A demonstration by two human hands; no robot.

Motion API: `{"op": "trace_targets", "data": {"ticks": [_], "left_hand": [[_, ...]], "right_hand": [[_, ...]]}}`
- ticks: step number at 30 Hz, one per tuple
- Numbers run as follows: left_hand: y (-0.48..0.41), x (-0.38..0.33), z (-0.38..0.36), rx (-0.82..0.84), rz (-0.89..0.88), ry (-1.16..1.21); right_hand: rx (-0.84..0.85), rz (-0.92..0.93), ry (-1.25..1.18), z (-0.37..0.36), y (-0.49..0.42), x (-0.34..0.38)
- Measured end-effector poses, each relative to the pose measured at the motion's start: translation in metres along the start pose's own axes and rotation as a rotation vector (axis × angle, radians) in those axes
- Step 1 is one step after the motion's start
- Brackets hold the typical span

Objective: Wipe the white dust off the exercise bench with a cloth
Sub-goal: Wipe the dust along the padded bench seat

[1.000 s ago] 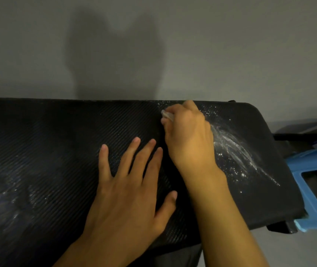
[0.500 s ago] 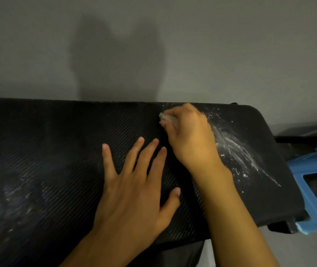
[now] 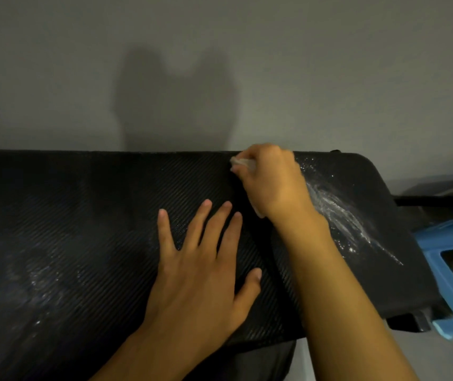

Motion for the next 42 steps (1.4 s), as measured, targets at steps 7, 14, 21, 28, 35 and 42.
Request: {"op": "trace_targets", "data": {"ticks": [7,14,21,28,35,42], "left_hand": [[-0.001,0.001,-0.001,0.01,0.008,0.002],[0.001,0.001,0.0,-0.012,-0.005,0.012],[0.003,0.002,0.002,-0.04,-0.018,0.028],[0.002,0.003,0.004,0.011,-0.017,0.063],[0.001,0.001,-0.001,0.067,-0.031,0.025],[0.001,0.002,-0.003,0.064,-0.037,0.003]], "right_hand": [[0.083,0.113,-0.027,-0.015,0.011,0.038],[-0.074,-0.058,-0.011,0.013,0.061,-0.011],[0.058,-0.109,-0.069,0.01,0.131,-0.021],[0.028,-0.064,-0.002,0.011,0.15,-0.017],[-0.067,-0.176,0.0,0.036,0.171,-0.068],[-0.044,-0.145,-0.113,0.028,0.197,-0.068]]}}
Point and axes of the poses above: each hand's wrist, its own y-axis away from the middle knuckle, its own z-axis out of the back of the hand, x = y × z, the point moved 9 cm from there along -y, towards the middle knuckle, and after that the axes turned 1 degree about z, right-handed, at the moved point
